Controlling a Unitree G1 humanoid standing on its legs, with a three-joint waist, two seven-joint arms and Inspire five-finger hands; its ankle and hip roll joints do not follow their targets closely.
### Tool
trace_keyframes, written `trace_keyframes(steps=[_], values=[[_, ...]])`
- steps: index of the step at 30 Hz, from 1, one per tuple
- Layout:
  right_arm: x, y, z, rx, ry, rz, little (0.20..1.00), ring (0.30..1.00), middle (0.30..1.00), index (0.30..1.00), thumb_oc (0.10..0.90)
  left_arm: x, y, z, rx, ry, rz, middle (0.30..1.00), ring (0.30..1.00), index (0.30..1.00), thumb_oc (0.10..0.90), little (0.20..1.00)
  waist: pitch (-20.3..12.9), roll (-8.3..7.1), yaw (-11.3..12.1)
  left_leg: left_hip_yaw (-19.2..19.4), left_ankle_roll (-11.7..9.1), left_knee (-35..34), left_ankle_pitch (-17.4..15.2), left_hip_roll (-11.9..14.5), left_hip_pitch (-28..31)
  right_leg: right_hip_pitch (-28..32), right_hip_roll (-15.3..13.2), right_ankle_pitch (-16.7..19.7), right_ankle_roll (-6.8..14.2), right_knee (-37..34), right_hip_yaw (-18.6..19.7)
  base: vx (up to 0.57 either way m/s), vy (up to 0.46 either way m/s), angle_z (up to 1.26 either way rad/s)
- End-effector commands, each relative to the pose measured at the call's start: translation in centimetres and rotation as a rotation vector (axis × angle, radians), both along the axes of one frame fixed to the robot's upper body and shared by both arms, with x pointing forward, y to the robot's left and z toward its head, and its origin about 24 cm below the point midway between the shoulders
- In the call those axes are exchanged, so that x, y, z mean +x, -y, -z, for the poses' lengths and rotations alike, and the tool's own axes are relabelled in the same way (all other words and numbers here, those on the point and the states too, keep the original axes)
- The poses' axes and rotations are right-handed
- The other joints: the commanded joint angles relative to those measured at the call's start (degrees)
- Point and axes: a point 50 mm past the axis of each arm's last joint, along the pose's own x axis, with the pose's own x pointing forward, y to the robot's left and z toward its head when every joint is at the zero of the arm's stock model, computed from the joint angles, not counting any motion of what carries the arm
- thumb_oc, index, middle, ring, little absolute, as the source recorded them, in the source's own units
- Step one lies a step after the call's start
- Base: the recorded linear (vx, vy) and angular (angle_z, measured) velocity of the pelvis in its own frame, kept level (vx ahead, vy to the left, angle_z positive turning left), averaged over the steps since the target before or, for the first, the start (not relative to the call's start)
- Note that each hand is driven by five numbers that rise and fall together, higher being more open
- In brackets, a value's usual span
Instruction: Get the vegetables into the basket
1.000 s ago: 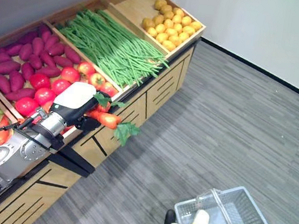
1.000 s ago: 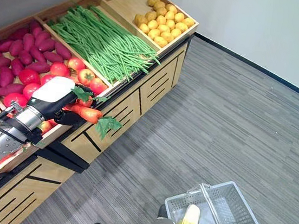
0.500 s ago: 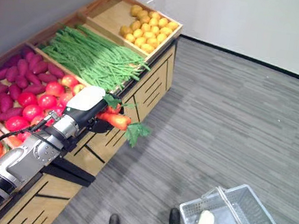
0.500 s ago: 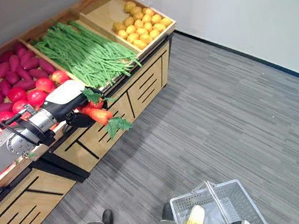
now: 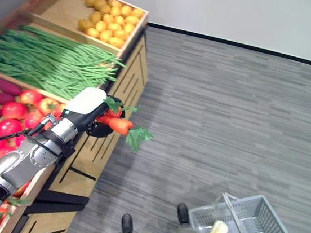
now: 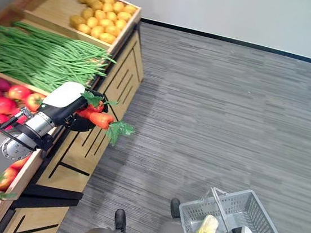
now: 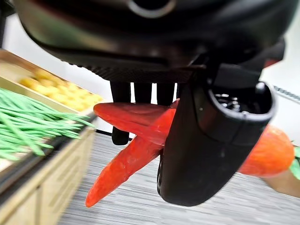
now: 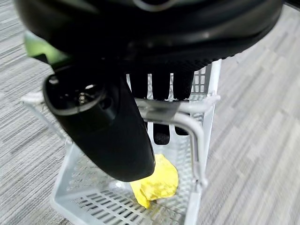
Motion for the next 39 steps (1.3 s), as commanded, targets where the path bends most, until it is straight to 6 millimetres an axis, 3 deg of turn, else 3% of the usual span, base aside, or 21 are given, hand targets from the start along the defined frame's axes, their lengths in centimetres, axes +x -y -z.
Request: trace_keyframes(steps=[1,7,9,14,20,24,25,26,27,28,30,34,35,36,39], values=[[0.5,2.3,-1.4,-0.096,0.029,0.009,0.300,0.300,0.300,0.300,0.400,0.6,-0.3,-6.0,-0.007,0.265,0.012,0.300,0.300,0.300,0.400,0.300,-2.3,1.16,3.0,1.1,-0.8,5.2,-2.6,3.7,-3.0,-0.4,-4.2,-3.7,2.2,9.6,-15.5,-0.10,0.054,-0.81],[0.5,2.4,-1.5,-0.107,0.037,-0.003,0.300,0.300,0.300,0.300,0.400,0.4,-0.6,-5.9,0.004,0.252,0.005,0.300,0.300,0.300,0.400,0.300,-3.1,1.16,3.6,3.1,-0.9,4.9,-1.6,4.8,-2.7,2.5,-5.4,-5.5,1.7,14.2,-19.1,-0.05,0.003,-0.35],[0.3,2.3,-1.4,-0.105,0.038,0.004,0.300,0.300,0.300,0.300,0.400,0.4,-0.5,-5.6,0.005,0.237,0.008,0.300,0.300,0.300,0.400,0.300,-5.0,0.06,3.9,4.3,-1.7,3.8,-1.1,4.8,-2.1,4.6,-5.6,-4.0,2.8,9.6,-19.5,0.02,-0.139,-0.14],[0.3,2.2,-1.4,-0.105,0.043,0.000,0.300,0.300,0.300,0.300,0.400,0.6,-0.6,-5.2,-0.011,0.229,-0.008,0.300,0.300,0.300,0.400,0.300,-6.0,-0.34,3.4,6.0,-3.2,3.1,0.2,6.3,-1.8,6.0,-3.5,-4.9,2.6,3.2,-19.9,0.00,-0.183,-0.30],[0.7,2.5,-1.7,-0.121,0.056,-0.021,0.300,0.300,0.300,0.300,0.400,0.5,-0.2,-4.2,-0.095,0.205,-0.002,0.300,0.300,0.300,0.400,0.300,-6.3,0.99,2.6,6.7,-6.0,1.3,3.8,9.9,-0.6,7.6,0.5,-6.4,0.8,0.2,-20.0,0.00,-0.209,-0.21],[1.6,3.4,-2.6,-0.159,0.085,-0.050,0.300,0.300,0.300,0.300,0.400,1.0,0.7,-3.8,-0.152,0.191,0.018,0.300,0.300,0.300,0.400,0.300,-5.4,1.85,2.3,5.6,-7.5,5.6,4.3,12.1,-2.2,9.2,2.4,-7.4,-0.7,-1.1,-20.8,-0.02,-0.243,-0.12],[3.3,4.8,-4.2,-0.219,0.126,-0.075,0.300,0.300,0.300,0.300,0.400,1.3,2.2,-3.2,-0.188,0.173,0.069,0.300,0.300,0.300,0.400,0.300,-4.9,2.05,3.3,-0.8,-7.7,7.9,4.3,11.0,-3.7,9.7,2.8,-7.3,-1.3,-1.8,-19.9,0.00,-0.090,-0.06],[3.3,4.8,-4.2,-0.219,0.126,-0.075,0.300,0.300,0.300,0.300,0.400,1.3,2.2,-3.2,-0.188,0.173,0.070,0.300,0.300,0.300,0.400,0.300,-5.0,2.05,3.3,-0.8,-7.7,7.9,4.3,11.0,-3.8,9.6,2.8,-7.3,-1.3,-1.8,-19.9,0.00,-0.095,-0.04],[4.6,5.4,-5.3,-0.253,0.158,-0.097,0.300,0.300,0.300,0.300,0.400,1.4,3.2,-3.0,-0.191,0.163,0.106,0.300,0.300,0.300,0.400,0.300,-4.9,2.09,4.0,-5.8,-7.4,6.2,3.6,9.7,-4.9,9.6,2.6,-7.4,-1.2,-1.8,-19.2,0.01,0.006,-0.08],[5.4,5.7,-6.0,-0.274,0.189,-0.114,0.300,0.300,0.300,0.300,0.400,1.5,4.0,-2.9,-0.197,0.158,0.136,0.300,0.300,0.300,0.400,0.300,-5.0,2.12,4.0,-7.5,-7.3,5.4,4.0,9.4,-5.5,9.3,2.5,-7.2,-1.0,-1.5,-18.9,0.03,0.011,-0.13],[6.1,5.8,-6.4,-0.289,0.206,-0.127,0.300,0.300,0.300,0.300,0.400,1.7,4.8,-3.0,-0.202,0.156,0.172,0.300,0.300,0.300,0.400,0.300,-5.7,2.53,3.6,-7.1,-6.7,3.3,4.0,9.5,-5.0,9.3,2.6,-7.2,-0.8,-1.4,-18.8,0.05,0.048,-0.11],[10.0,4.6,-8.6,-0.310,0.354,-0.207,0.300,0.300,0.300,0.300,0.400,1.5,6.8,-2.6,-0.213,0.124,0.259,0.300,0.300,0.300,0.400,0.300,-7.0,2.61,2.9,-4.8,-6.2,0.5,3.6,9.1,-2.3,8.9,2.2,-6.2,-0.2,-2.1,-17.3,0.05,0.092,-0.13],[10.0,4.6,-8.6,-0.310,0.354,-0.206,0.300,0.300,0.300,0.300,0.400,1.6,6.9,-2.6,-0.213,0.125,0.260,0.300,0.300,0.300,0.400,0.300,-7.0,2.58,3.1,-4.6,-6.1,0.5,3.6,9.1,-2.2,8.9,2.2,-6.2,-0.2,-2.1,-17.2,0.05,0.118,-0.58],[11.5,3.9,-9.3,-0.316,0.403,-0.247,0.300,0.300,0.300,0.300,0.400,1.6,7.3,-2.6,-0.211,0.124,0.285,0.300,0.300,0.300,0.400,0.300,-7.2,2.26,3.3,-3.3,-5.8,0.4,3.0,8.7,-1.3,8.6,1.8,-5.3,0.2,-2.5,-16.1,0.04,0.098,-0.71],[13.8,2.7,-10.8,-0.329,0.482,-0.327,0.300,0.300,0.300,0.300,0.400,1.6,8.1,-2.4,-0.209,0.117,0.319,0.300,0.300,0.300,0.400,0.300,-7.5,1.84,3.4,-2.2,-5.5,0.0,2.3,8.2,-0.5,8.2,1.2,-4.5,0.6,-2.9,-15.1,0.03,0.107,-0.43]])
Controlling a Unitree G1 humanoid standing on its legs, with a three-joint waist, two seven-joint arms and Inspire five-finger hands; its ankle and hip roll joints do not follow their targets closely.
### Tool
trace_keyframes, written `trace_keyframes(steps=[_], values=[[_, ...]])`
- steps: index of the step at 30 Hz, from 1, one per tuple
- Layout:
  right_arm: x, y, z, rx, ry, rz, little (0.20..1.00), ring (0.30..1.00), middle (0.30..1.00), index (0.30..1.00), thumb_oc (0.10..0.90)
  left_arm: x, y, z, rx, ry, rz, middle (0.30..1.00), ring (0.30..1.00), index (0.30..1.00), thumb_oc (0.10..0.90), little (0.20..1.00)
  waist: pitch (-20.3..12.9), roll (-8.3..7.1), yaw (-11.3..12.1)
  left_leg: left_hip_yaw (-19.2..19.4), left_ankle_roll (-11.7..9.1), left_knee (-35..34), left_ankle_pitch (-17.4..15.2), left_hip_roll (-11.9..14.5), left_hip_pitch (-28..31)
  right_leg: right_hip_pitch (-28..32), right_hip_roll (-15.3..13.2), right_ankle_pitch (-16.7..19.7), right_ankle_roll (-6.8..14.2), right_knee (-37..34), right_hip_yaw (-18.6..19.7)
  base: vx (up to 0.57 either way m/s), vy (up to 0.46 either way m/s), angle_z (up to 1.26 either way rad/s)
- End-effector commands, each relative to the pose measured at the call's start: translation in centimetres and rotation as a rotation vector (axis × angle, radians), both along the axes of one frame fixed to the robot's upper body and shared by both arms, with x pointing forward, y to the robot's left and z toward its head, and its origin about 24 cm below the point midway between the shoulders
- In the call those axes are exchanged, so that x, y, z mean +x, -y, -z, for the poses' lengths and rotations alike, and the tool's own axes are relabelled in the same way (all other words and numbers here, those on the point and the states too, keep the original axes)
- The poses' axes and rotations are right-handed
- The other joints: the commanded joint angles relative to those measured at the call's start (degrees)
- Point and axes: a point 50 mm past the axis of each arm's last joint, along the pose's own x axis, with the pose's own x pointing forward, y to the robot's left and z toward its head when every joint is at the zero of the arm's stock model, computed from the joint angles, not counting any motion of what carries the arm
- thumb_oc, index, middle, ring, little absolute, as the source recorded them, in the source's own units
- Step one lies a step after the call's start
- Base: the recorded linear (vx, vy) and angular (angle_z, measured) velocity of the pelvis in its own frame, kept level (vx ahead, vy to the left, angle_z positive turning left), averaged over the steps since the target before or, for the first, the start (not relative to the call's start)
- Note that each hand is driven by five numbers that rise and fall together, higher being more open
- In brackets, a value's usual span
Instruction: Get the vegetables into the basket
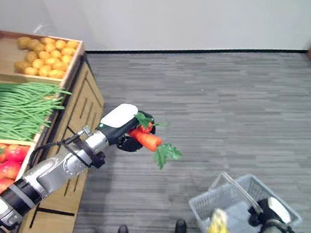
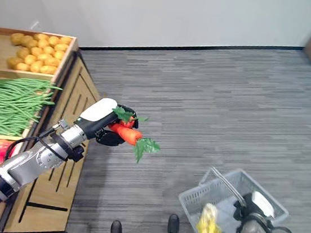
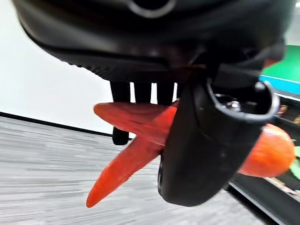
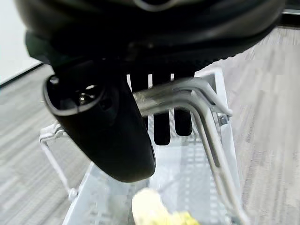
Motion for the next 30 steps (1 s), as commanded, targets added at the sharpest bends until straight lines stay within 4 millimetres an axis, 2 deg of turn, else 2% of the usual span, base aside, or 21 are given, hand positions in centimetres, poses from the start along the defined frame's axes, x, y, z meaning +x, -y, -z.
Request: trace_keyframes(steps=[1,4,5,7,11,13,16,17,19,22,26,28,29,30], values=[[6.3,0.0,-5.6,-0.129,0.277,-0.124,0.300,0.300,0.300,0.300,0.400,1.4,1.1,-5.2,-0.094,0.205,0.074,0.300,0.300,0.300,0.400,0.300,-2.4,-2.31,0.4,0.2,-1.2,0.1,0.5,1.1,-0.7,3.3,-3.2,-3.3,5.4,1.0,-1.3,0.02,0.072,-0.24],[7.4,-0.4,-6.6,-0.147,0.316,-0.156,0.300,0.300,0.300,0.300,0.400,1.4,1.7,-4.9,-0.093,0.194,0.095,0.300,0.300,0.300,0.400,0.300,-2.8,-2.59,0.6,0.5,-1.1,0.1,0.1,0.8,-0.5,3.5,-3.6,-3.0,5.7,0.6,-1.3,0.02,0.052,-0.09],[8.6,-1.1,-7.7,-0.157,0.360,-0.198,0.300,0.300,0.300,0.300,0.400,1.4,2.2,-5.0,-0.085,0.198,0.116,0.300,0.300,0.300,0.400,0.300,-3.1,-2.81,0.6,0.5,-1.0,0.1,-0.1,0.6,-0.4,3.6,-3.9,-2.8,5.8,0.4,-1.4,0.00,0.000,0.00],[9.7,-1.7,-8.7,-0.177,0.391,-0.241,0.300,0.300,0.300,0.300,0.400,1.2,3.0,-4.9,-0.081,0.195,0.155,0.300,0.300,0.300,0.400,0.300,-3.5,-2.98,0.7,0.4,-1.0,0.1,-0.3,0.5,-0.3,3.9,-4.0,-2.8,6.0,0.3,-1.7,0.03,0.029,0.04],[11.1,-2.6,-10.2,-0.193,0.444,-0.292,0.300,0.300,0.300,0.300,0.400,1.1,4.1,-5.1,-0.070,0.202,0.205,0.300,0.300,0.300,0.400,0.300,-3.8,-3.11,0.7,0.1,-0.9,0.1,-0.4,0.4,0.0,4.4,-4.2,-2.8,6.1,0.1,-1.8,0.02,0.011,0.07],[12.7,-4.0,-12.1,-0.210,0.510,-0.372,0.300,0.300,0.300,0.300,0.400,0.8,5.6,-5.3,-0.058,0.203,0.278,0.300,0.300,0.300,0.400,0.300,-4.3,-3.18,0.7,0.0,-1.0,0.1,-0.5,0.4,0.1,4.7,-4.3,-2.9,6.1,0.0,-2.1,0.01,0.008,0.04],[13.9,-4.9,-13.3,-0.222,0.547,-0.407,0.300,0.300,0.300,0.300,0.400,0.6,6.7,-5.3,-0.056,0.190,0.332,0.300,0.300,0.300,0.400,0.300,-4.4,-3.17,0.7,-0.1,-1.0,0.1,-0.5,0.4,0.1,4.9,-4.4,-2.9,6.2,0.0,-2.2,0.00,0.000,0.00],[14.8,-6.1,-14.3,-0.223,0.582,-0.447,0.300,0.300,0.300,0.300,0.400,0.3,7.7,-5.4,-0.034,0.190,0.387,0.300,0.300,0.300,0.400,0.300,-4.7,-3.08,0.8,-0.1,-1.1,0.1,-0.5,0.4,0.1,4.9,-4.4,-2.8,6.2,0.0,-2.3,0.00,0.000,0.00],[15.3,-6.8,-14.7,-0.220,0.600,-0.465,0.300,0.300,0.300,0.300,0.400,0.2,8.1,-5.5,-0.026,0.194,0.407,0.300,0.300,0.300,0.400,0.300,-4.8,-3.04,0.8,-0.1,-1.1,0.1,-0.5,0.4,0.1,4.8,-4.4,-2.8,6.2,0.0,-2.2,0.00,0.000,0.00],[16.9,-9.6,-16.4,-0.173,0.684,-0.524,0.300,0.300,0.300,0.300,0.400,0.0,9.4,-5.2,-0.035,0.172,0.457,0.300,0.300,0.300,0.400,0.300,-5.1,-2.97,0.8,0.1,-1.1,0.1,-0.5,0.6,0.2,4.9,-4.3,-2.9,6.2,0.0,-2.2,0.00,0.000,0.00],[17.8,-12.1,-17.7,-0.093,0.763,-0.551,0.300,0.300,0.300,0.300,0.400,0.1,10.2,-4.3,-0.033,0.137,0.460,0.300,0.300,0.300,0.400,0.300,-5.4,-2.83,0.9,0.1,-1.1,0.1,-0.5,0.5,0.3,5.0,-4.3,-2.9,6.1,0.0,-2.2,0.00,0.000,0.00],[18.0,-12.7,-18.0,-0.067,0.785,-0.554,0.300,0.300,0.300,0.300,0.400,0.2,10.4,-4.0,-0.023,0.130,0.460,0.300,0.300,0.300,0.400,0.300,-5.6,-2.82,0.9,0.2,-1.1,0.1,-0.6,0.5,0.3,5.0,-4.3,-2.9,6.1,0.0,-2.1,0.00,0.000,0.00],[18.3,-13.9,-18.9,-0.028,0.829,-0.578,0.300,0.300,0.300,0.300,0.400,0.5,10.6,-3.6,0.002,0.130,0.451,0.300,0.300,0.300,0.400,0.300,-5.8,-2.79,0.8,0.3,-1.1,0.1,-0.6,0.5,0.5,5.0,-4.3,-2.9,6.1,0.0,-2.2,0.00,0.000,0.00],[18.3,-14.3,-19.3,-0.015,0.848,-0.586,0.300,0.300,0.300,0.300,0.400,0.7,10.6,-3.4,0.012,0.131,0.442,0.300,0.300,0.300,0.400,0.300,-5.9,-2.82,0.8,0.3,-1.1,0.1,-0.7,0.5,0.5,5.0,-4.3,-2.9,6.1,0.0,-2.2,0.00,0.000,0.00]])
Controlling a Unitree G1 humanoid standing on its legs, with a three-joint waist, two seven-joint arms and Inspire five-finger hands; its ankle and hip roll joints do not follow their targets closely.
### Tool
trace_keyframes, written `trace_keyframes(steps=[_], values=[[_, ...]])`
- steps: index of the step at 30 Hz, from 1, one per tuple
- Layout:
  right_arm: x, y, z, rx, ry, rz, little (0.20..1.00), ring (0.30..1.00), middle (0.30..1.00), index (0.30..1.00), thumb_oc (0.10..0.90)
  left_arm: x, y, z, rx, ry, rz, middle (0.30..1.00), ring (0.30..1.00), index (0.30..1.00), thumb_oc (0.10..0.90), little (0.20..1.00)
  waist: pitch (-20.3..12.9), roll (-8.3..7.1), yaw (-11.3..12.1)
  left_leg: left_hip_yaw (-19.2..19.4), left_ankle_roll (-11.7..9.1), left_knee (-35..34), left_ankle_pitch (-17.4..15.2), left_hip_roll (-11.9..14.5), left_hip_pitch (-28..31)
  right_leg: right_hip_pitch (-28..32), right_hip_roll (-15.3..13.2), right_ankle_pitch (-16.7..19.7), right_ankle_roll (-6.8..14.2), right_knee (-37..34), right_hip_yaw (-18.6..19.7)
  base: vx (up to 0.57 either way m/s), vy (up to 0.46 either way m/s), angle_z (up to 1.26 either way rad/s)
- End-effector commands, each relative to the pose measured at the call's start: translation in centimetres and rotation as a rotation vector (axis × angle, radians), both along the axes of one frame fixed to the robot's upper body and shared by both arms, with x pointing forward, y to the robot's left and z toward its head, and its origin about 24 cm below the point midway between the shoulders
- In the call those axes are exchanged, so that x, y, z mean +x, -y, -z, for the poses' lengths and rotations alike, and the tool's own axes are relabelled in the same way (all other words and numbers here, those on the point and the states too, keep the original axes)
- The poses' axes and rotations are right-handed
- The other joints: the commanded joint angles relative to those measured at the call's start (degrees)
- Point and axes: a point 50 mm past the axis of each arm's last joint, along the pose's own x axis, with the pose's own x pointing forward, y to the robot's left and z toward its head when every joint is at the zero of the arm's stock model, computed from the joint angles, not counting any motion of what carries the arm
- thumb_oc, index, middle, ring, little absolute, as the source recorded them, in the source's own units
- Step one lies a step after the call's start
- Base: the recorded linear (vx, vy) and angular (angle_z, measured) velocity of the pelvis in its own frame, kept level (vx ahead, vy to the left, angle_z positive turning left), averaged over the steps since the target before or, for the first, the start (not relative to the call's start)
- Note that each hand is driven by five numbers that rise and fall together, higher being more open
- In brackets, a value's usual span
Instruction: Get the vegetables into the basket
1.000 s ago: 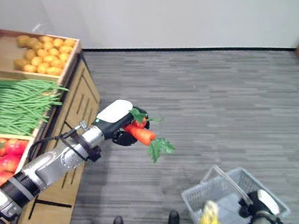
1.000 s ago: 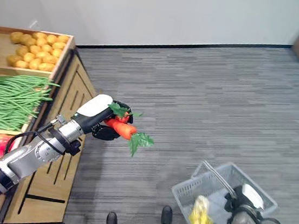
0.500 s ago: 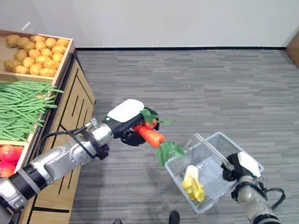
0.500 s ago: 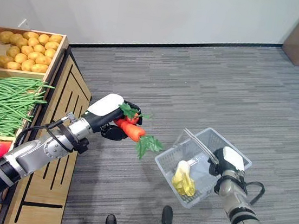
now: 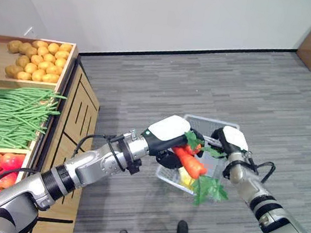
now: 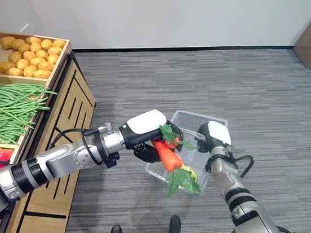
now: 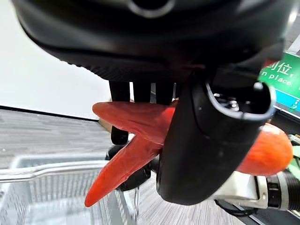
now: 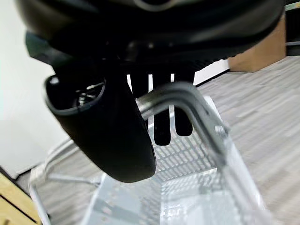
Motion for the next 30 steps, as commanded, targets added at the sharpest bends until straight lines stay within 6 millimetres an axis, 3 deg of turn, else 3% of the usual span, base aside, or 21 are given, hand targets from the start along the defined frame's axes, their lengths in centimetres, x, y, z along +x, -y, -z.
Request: trace_keyframes(steps=[1,6,8,13,18,20,27,28,29,30], values=[[4.6,-4.2,-10.2,0.133,0.434,-0.121,0.300,0.300,0.300,0.300,0.400,1.6,0.9,-2.4,0.005,0.143,0.026,0.300,0.300,0.300,0.400,0.300,-5.3,-3.69,0.4,-0.6,-1.8,0.1,-0.4,1.2,-1.4,3.4,-3.6,-3.5,5.7,0.0,-2.0,0.00,0.000,0.00],[4.3,-5.9,-11.7,0.214,0.497,-0.189,0.300,0.300,0.300,0.300,0.400,2.6,0.3,-0.8,0.047,0.137,-0.060,0.300,0.300,0.300,0.400,0.300,-5.5,-3.75,0.2,-0.4,-1.8,0.1,-0.4,1.3,-1.1,3.6,-3.5,-3.5,5.7,0.0,-1.9,0.01,0.000,-0.03],[3.6,-6.9,-12.5,0.280,0.524,-0.254,0.300,0.300,0.300,0.300,0.400,3.5,-0.9,0.6,0.123,0.160,-0.143,0.300,0.300,0.300,0.400,0.300,-5.7,-3.83,-0.1,-0.2,-1.8,0.1,-0.4,1.4,-0.9,3.8,-3.4,-3.6,5.6,0.0,-1.7,0.00,0.000,0.00],[2.5,-8.3,-13.2,0.430,0.560,-0.320,0.300,0.300,0.300,0.300,0.400,4.6,-2.3,1.9,0.195,0.192,-0.251,0.300,0.300,0.300,0.400,0.300,-5.9,-3.96,-0.5,0.1,-1.8,0.1,-0.5,1.5,-0.6,3.7,-3.2,-3.7,5.5,0.0,-1.3,0.00,0.000,0.00],[1.4,-9.2,-13.1,0.508,0.545,-0.381,0.300,0.300,0.300,0.300,0.400,5.1,-3.5,2.4,0.210,0.194,-0.323,0.300,0.300,0.300,0.400,0.300,-6.0,-4.10,-0.7,0.5,-1.9,0.1,-0.6,1.6,-0.5,3.7,-3.1,-3.7,5.5,0.0,-1.0,0.00,0.000,-0.01],[0.1,-9.9,-12.5,0.606,0.516,-0.427,0.300,0.300,0.300,0.300,0.400,5.5,-4.9,3.1,0.234,0.190,-0.402,0.300,0.300,0.300,0.400,0.300,-5.9,-4.08,-1.0,0.7,-1.9,0.1,-0.6,1.7,-0.4,3.6,-3.0,-3.8,5.5,0.0,-0.8,0.01,0.002,-0.04],[-2.6,-10.9,-11.7,0.605,0.459,-0.568,0.300,0.300,0.300,0.300,0.400,6.1,-8.4,4.3,0.352,0.236,-0.555,0.314,0.314,0.314,0.410,0.314,-5.7,-4.01,-1.5,1.2,-2.0,0.1,-0.6,1.9,-0.3,3.4,-3.0,-3.8,5.5,0.0,-0.5,0.00,0.000,-0.03],[-3.3,-11.2,-11.7,0.598,0.452,-0.608,0.300,0.300,0.300,0.300,0.400,6.1,-9.4,5.1,0.404,0.243,-0.591,0.684,0.684,0.684,0.675,0.684,-5.5,-4.05,-1.4,1.3,-2.1,0.1,-0.6,2.0,-0.3,3.3,-3.0,-3.8,5.6,0.0,-0.5,0.00,-0.002,-0.03],[-3.3,-11.2,-11.7,0.597,0.451,-0.608,0.300,0.300,0.300,0.300,0.400,6.1,-9.3,5.1,0.403,0.243,-0.591,0.926,0.926,0.926,0.847,0.926,-5.6,-4.01,-1.4,1.3,-2.1,0.1,-0.6,2.0,-0.3,3.3,-3.0,-3.8,5.6,0.0,-0.5,-0.01,-0.003,-0.06],[-3.9,-11.7,-11.7,0.609,0.449,-0.644,0.300,0.300,0.300,0.300,0.400,6.0,-10.1,6.1,0.426,0.226,-0.638,1.000,1.000,1.000,0.900,1.000,-5.4,-4.06,-1.5,1.4,-2.1,0.1,-0.6,2.0,-0.3,3.3,-3.0,-3.8,5.6,0.0,-0.5,-0.01,-0.002,-0.08]])
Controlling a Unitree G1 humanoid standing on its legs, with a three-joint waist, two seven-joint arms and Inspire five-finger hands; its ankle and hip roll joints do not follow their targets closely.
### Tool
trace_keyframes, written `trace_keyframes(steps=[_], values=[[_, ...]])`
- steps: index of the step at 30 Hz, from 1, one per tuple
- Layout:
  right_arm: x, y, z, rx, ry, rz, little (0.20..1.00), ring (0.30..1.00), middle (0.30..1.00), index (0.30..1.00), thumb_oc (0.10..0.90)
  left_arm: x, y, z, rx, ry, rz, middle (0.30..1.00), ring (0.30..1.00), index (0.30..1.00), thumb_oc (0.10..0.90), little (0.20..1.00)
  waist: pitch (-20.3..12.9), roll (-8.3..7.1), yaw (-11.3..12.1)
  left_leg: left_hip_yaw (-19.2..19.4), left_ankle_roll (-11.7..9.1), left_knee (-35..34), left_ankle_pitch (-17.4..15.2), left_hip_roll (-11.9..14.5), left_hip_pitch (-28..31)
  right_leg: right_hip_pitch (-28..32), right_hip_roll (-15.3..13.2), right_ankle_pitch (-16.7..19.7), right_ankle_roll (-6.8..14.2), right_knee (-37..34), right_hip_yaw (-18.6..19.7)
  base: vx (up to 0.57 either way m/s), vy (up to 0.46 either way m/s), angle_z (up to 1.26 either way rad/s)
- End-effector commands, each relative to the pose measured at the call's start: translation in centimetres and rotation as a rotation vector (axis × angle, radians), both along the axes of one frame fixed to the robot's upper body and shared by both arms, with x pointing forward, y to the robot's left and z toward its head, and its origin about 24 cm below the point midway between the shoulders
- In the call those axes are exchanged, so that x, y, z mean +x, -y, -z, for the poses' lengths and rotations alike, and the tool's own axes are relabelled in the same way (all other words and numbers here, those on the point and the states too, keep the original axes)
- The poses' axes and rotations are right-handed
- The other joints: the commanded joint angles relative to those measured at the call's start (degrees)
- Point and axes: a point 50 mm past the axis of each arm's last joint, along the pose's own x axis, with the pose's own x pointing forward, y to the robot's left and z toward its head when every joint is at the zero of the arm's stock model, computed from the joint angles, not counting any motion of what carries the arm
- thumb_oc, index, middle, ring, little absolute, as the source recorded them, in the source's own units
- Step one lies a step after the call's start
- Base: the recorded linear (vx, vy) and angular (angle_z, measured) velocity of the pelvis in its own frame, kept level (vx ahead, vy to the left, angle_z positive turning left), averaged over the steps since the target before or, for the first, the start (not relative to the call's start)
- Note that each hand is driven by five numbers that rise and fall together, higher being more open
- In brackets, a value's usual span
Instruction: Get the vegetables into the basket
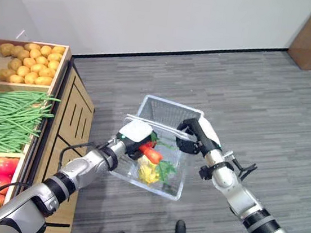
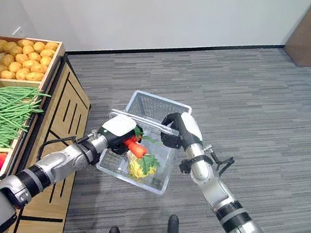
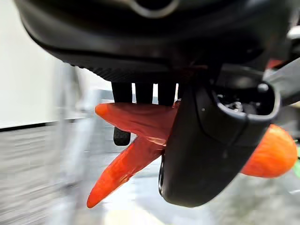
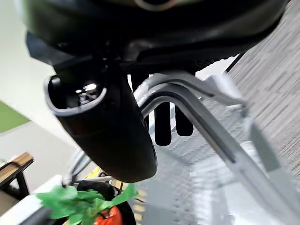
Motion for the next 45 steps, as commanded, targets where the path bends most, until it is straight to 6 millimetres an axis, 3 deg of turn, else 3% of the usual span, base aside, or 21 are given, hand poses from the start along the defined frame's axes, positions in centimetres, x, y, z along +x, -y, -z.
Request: trace_keyframes(steps=[1,7,12,18,22,24,26,27,28,31,32,41,42,44,45], values=[[-0.4,-4.0,-8.3,0.240,0.386,-0.232,0.300,0.300,0.300,0.300,0.400,2.5,-2.5,-1.9,0.063,0.160,-0.126,1.000,1.000,1.000,0.900,1.000,-5.4,-3.73,-0.6,-0.2,-1.9,0.1,-0.4,1.2,-1.0,3.5,-3.9,-3.7,5.5,0.0,-1.8,-0.02,0.000,-0.07],[-1.1,-4.3,-8.0,0.239,0.376,-0.260,0.300,0.300,0.300,0.300,0.400,1.8,-3.4,0.1,0.087,0.111,-0.184,1.000,1.000,1.000,0.900,1.000,-5.4,-3.75,-0.8,0.1,-2.0,0.1,-0.4,1.4,-0.9,3.6,-3.8,-3.7,5.4,0.0,-1.7,0.00,0.001,-0.03],[-1.2,-4.4,-7.2,0.264,0.349,-0.244,0.300,0.300,0.300,0.300,0.400,1.2,-2.3,1.1,0.014,0.082,-0.193,1.000,1.000,1.000,0.900,1.000,-5.3,-4.04,-0.8,-0.1,-2.0,0.1,-0.3,1.4,-1.0,3.5,-3.7,-3.6,5.4,0.0,-1.7,0.00,0.000,0.00],[-1.2,-4.4,-6.7,0.258,0.342,-0.225,0.300,0.300,0.300,0.300,0.400,1.0,-0.4,1.2,-0.007,0.083,-0.125,1.000,1.000,1.000,0.900,1.000,-5.3,-4.17,-0.7,-0.4,-1.9,0.1,-0.2,1.4,-1.2,3.6,-3.7,-3.8,5.3,0.0,-1.8,0.00,0.000,0.00],[-1.0,-3.8,-6.2,0.239,0.330,-0.185,0.300,0.300,0.300,0.300,0.400,0.8,-0.2,1.0,-0.072,0.076,-0.126,1.000,1.000,1.000,0.900,1.000,-5.4,-4.17,-0.7,-0.6,-1.8,0.1,-0.2,1.3,-1.2,3.7,-3.7,-3.8,5.3,0.0,-1.9,0.00,0.000,0.00],[-0.8,-2.7,-5.6,0.227,0.314,-0.124,0.300,0.300,0.300,0.300,0.400,0.2,-0.1,1.0,-0.224,0.019,-0.164,1.000,1.000,1.000,0.900,1.000,-5.6,-4.15,-0.6,-0.9,-1.7,0.1,-0.1,1.2,-1.2,3.8,-3.8,-3.8,5.2,0.0,-2.0,0.00,0.000,0.00],[-0.4,-1.4,-5.2,0.237,0.295,-0.035,0.300,0.300,0.300,0.300,0.400,-1.5,-0.2,2.7,-0.424,-0.164,-0.227,1.000,1.000,1.000,0.900,1.000,-5.6,-4.11,-0.3,-1.2,-1.6,0.1,0.0,1.1,-1.4,4.0,-3.9,-3.8,5.1,0.0,-2.2,-0.01,0.000,0.02],[-0.3,0.4,-3.8,0.234,0.232,0.051,0.300,0.300,0.300,0.300,0.400,-3.1,0.6,4.3,-0.606,-0.426,-0.229,1.000,1.000,1.000,0.900,1.000,-5.7,-3.81,-0.3,-1.4,-1.5,0.1,0.0,1.0,-1.2,4.3,-4.0,-3.6,5.1,0.0,-2.5,0.00,0.010,0.07],[-0.1,1.7,-3.5,0.216,0.233,0.116,0.300,0.300,0.300,0.300,0.400,-3.2,0.6,2.7,-0.698,-0.411,-0.201,1.000,1.000,1.000,0.900,1.000,-5.8,-3.59,-0.2,-1.6,-1.4,0.1,0.0,1.0,-1.2,4.4,-4.1,-3.6,5.1,0.0,-2.7,0.01,0.015,0.12],[-0.1,2.8,-2.6,0.188,0.192,0.161,0.300,0.300,0.300,0.300,0.400,-4.2,-0.1,2.7,-0.800,-0.475,-0.209,1.000,1.000,1.000,0.900,1.000,-6.0,-3.53,0.2,-1.9,-1.3,0.1,0.0,0.9,-1.3,4.5,-4.2,-3.5,5.0,0.0,-2.9,0.00,0.011,0.10],[-0.2,4.5,-1.3,0.160,0.157,0.242,0.300,0.300,0.300,0.300,0.400,-5.5,-0.8,2.2,-0.898,-0.521,-0.205,1.000,1.000,1.000,0.900,1.000,-6.3,-3.48,0.9,-2.5,-1.2,0.1,0.0,0.7,-1.4,4.7,-4.3,-3.6,5.0,0.0,-3.3,0.01,0.001,0.05],[-1.3,9.8,3.9,-0.007,-0.032,0.494,0.300,0.300,0.300,0.300,0.400,-10.2,-4.1,7.1,-1.017,-0.695,-0.492,1.000,1.000,1.000,0.900,1.000,-5.7,-4.05,3.4,-4.4,-1.0,0.1,0.6,0.5,-2.1,5.4,-4.4,-3.7,4.9,0.0,-4.9,-0.01,-0.012,0.14],[-2.0,11.3,5.4,-0.046,-0.093,0.569,0.300,0.300,0.300,0.300,0.400,-11.5,-5.2,8.9,-1.024,-0.716,-0.619,1.000,1.000,1.000,0.900,1.000,-5.6,-4.18,3.9,-5.1,-1.0,0.1,0.8,0.5,-2.5,5.5,-4.4,-3.8,4.8,0.0,-5.4,-0.02,-0.025,0.06],[-2.3,11.9,5.8,-0.057,-0.114,0.597,0.300,0.300,0.300,0.300,0.400,-12.2,-5.8,10.1,-1.023,-0.721,-0.706,1.000,1.000,1.000,0.900,1.000,-5.5,-4.19,4.1,-5.4,-0.9,0.1,1.0,0.5,-2.6,5.5,-4.4,-3.8,4.8,0.0,-5.5,-0.02,-0.021,0.12],[-3.1,13.1,7.0,-0.056,-0.164,0.678,0.300,0.300,0.300,0.300,0.400,-13.3,-6.6,11.7,-1.006,-0.731,-0.827,1.000,1.000,1.000,0.900,1.000,-5.2,-4.30,4.5,-5.7,-1.0,0.1,1.2,0.5,-3.0,5.3,-4.4,-3.8,4.8,0.0,-5.8,-0.01,-0.016,0.17]])
